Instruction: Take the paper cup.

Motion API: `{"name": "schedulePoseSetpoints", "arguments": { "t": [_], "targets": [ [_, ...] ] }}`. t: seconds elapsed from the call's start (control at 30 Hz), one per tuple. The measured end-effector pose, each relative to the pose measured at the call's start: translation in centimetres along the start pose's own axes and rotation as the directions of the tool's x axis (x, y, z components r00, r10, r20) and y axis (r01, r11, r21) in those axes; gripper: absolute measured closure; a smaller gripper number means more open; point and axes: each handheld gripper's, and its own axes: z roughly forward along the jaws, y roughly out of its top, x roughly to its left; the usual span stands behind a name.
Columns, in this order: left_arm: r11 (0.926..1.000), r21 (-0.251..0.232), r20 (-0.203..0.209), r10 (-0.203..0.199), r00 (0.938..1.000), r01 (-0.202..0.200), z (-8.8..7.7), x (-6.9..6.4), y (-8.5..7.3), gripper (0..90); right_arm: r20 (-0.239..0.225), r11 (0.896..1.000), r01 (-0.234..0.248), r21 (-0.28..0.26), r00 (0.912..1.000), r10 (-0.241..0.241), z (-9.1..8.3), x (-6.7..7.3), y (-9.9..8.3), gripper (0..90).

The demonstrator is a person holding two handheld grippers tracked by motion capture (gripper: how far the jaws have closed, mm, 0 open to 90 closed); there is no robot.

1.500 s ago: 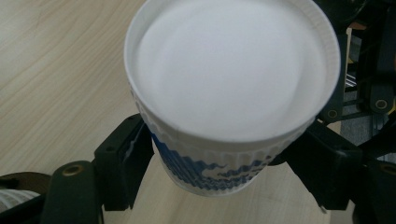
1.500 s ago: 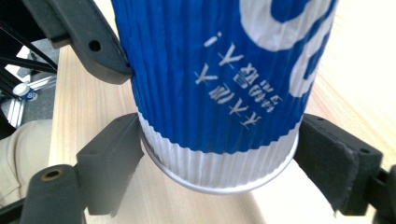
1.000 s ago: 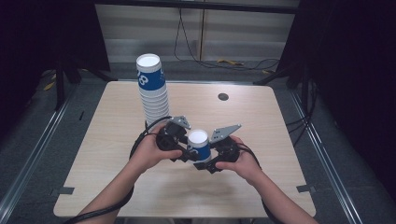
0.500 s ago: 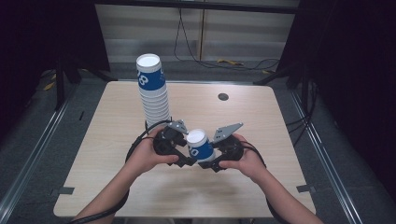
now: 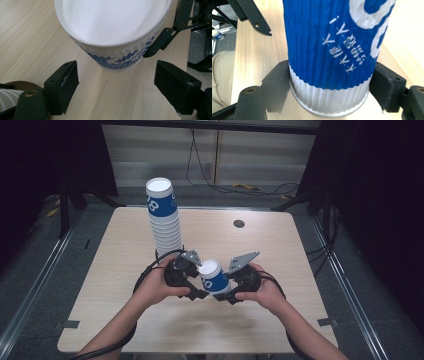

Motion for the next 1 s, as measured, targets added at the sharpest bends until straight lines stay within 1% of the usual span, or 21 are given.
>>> {"name": "schedulePoseSetpoints", "arguments": {
  "t": [0.03, 0.13, 0.17, 0.27, 0.3, 0.43, 0.47, 0.5, 0.53, 0.57, 0.6, 0.63, 0.67, 0.7, 0.73, 0.77, 0.83, 0.9, 0.93, 1.0],
  "targets": [
    [1.0000, -0.002, -0.004, -0.007, 1.0000, 0.007, 0.0, 0.0, -0.1, 19.4, -0.004, 1.000, 0.002, 0.000, 1.0000, -0.002, 0.0, -0.1, -0.1, 23.7],
    [1.0000, 0.000, -0.003, -0.009, 1.0000, 0.009, 0.1, 0.0, -0.1, 19.5, 0.000, 1.000, -0.002, 0.000, 1.0000, 0.002, 0.0, -0.1, -0.3, 23.6],
    [1.0000, 0.003, -0.005, -0.004, 1.0000, 0.004, 0.0, 0.0, -0.2, 19.5, 0.000, 1.000, -0.011, 0.000, 0.9999, 0.011, -0.1, -0.2, -0.3, 23.5],
    [1.0000, 0.009, -0.007, 0.001, 1.0000, -0.001, -0.1, 0.0, -0.2, 19.4, 0.002, 1.000, -0.009, 0.000, 1.0000, 0.009, -0.2, -0.2, -0.4, 23.5],
    [1.0000, 0.006, -0.013, -0.004, 0.9999, 0.005, -0.1, 0.0, -0.3, 19.5, 0.002, 1.000, -0.012, 0.004, 0.9999, 0.012, -0.3, -0.3, -0.4, 23.5],
    [0.9999, 0.003, -0.014, -0.010, 0.9998, 0.010, -0.2, 0.2, -0.4, 19.5, 0.003, 1.000, -0.009, 0.011, 1.0000, 0.009, -0.5, -0.4, -0.4, 23.3],
    [0.9997, 0.005, -0.018, -0.022, 0.9996, 0.022, -0.2, 0.1, -0.5, 19.5, 0.003, 1.000, -0.009, 0.011, 1.0000, 0.009, -0.5, -0.4, -0.4, 23.3],
    [0.9998, 0.006, -0.023, -0.018, 0.9996, 0.019, -0.2, 0.2, -0.6, 19.5, 0.011, 1.000, -0.006, 0.012, 0.9999, 0.006, -0.5, -0.4, -0.4, 23.3],
    [0.9998, 0.005, -0.025, -0.020, 0.9995, 0.020, -0.2, 0.2, -0.6, 19.5, 0.010, 1.000, -0.006, 0.009, 0.9999, 0.006, -0.5, -0.4, -0.4, 23.4],
    [0.9996, 0.009, -0.026, -0.028, 0.9993, 0.028, -0.2, 0.2, -0.7, 19.5, 0.008, 1.000, -0.001, 0.017, 1.0000, 0.001, -0.6, -0.3, -0.5, 23.4],
    [0.9997, 0.011, -0.030, -0.020, 0.9993, 0.020, -0.2, 0.2, -0.8, 19.5, 0.008, 1.000, -0.001, 0.017, 1.0000, 0.001, -0.6, -0.3, -0.5, 23.4],
    [0.9996, 0.009, -0.030, -0.028, 0.9992, 0.028, -0.1, 0.2, -0.9, 19.5, 0.011, 1.000, 0.005, 0.022, 0.9999, -0.005, -0.6, -0.3, -0.6, 23.3],
    [0.9995, 0.011, -0.025, -0.030, 0.9992, 0.030, 0.0, 0.2, -0.9, 19.5, 0.010, 1.000, 0.001, 0.026, 1.0000, -0.001, -0.6, -0.3, -0.7, 23.3],
    [0.9996, 0.015, -0.026, -0.021, 0.9994, 0.022, 0.1, 0.2, -1.0, 19.6, 0.008, 1.000, -0.004, 0.025, 1.0000, 0.004, -0.6, -0.3, -0.8, 23.3],
    [0.9994, 0.019, -0.026, -0.027, 0.9993, 0.028, 0.2, 0.1, -1.1, 19.6, 0.009, 0.999, -0.003, 0.031, 1.0000, 0.003, -0.6, -0.4, -0.9, 23.3],
    [0.9995, 0.020, -0.024, -0.025, 0.9994, 0.025, 0.2, 0.1, -1.1, 19.6, 0.009, 0.999, 0.003, 0.037, 1.0000, -0.003, -0.6, -0.3, -1.0, 23.3],
    [0.9994, 0.032, -0.018, -0.011, 0.9998, 0.011, 0.2, 0.1, -1.1, 19.7, 0.009, 0.999, 0.000, 0.044, 1.0000, -0.001, -0.7, -0.3, -1.0, 23.3],
    [0.9995, 0.026, -0.024, -0.019, 0.9995, 0.020, 0.4, -0.1, -1.1, 19.7, 0.015, 0.999, 0.002, 0.054, 0.9999, -0.003, -0.9, -0.3, -0.9, 23.2],
    [0.9990, 0.043, -0.018, -0.010, 0.9998, 0.011, 0.4, -0.1, -1.1, 19.7, 0.009, 0.998, 0.006, 0.055, 0.9999, -0.007, -1.0, -0.3, -0.9, 23.1],
    [0.9989, 0.046, -0.019, -0.006, 0.9998, 0.007, 0.5, -0.1, -1.1, 19.7, 0.010, 0.998, 0.011, 0.060, 0.9999, -0.011, -1.0, -0.4, -0.9, 23.0]
  ]
}}
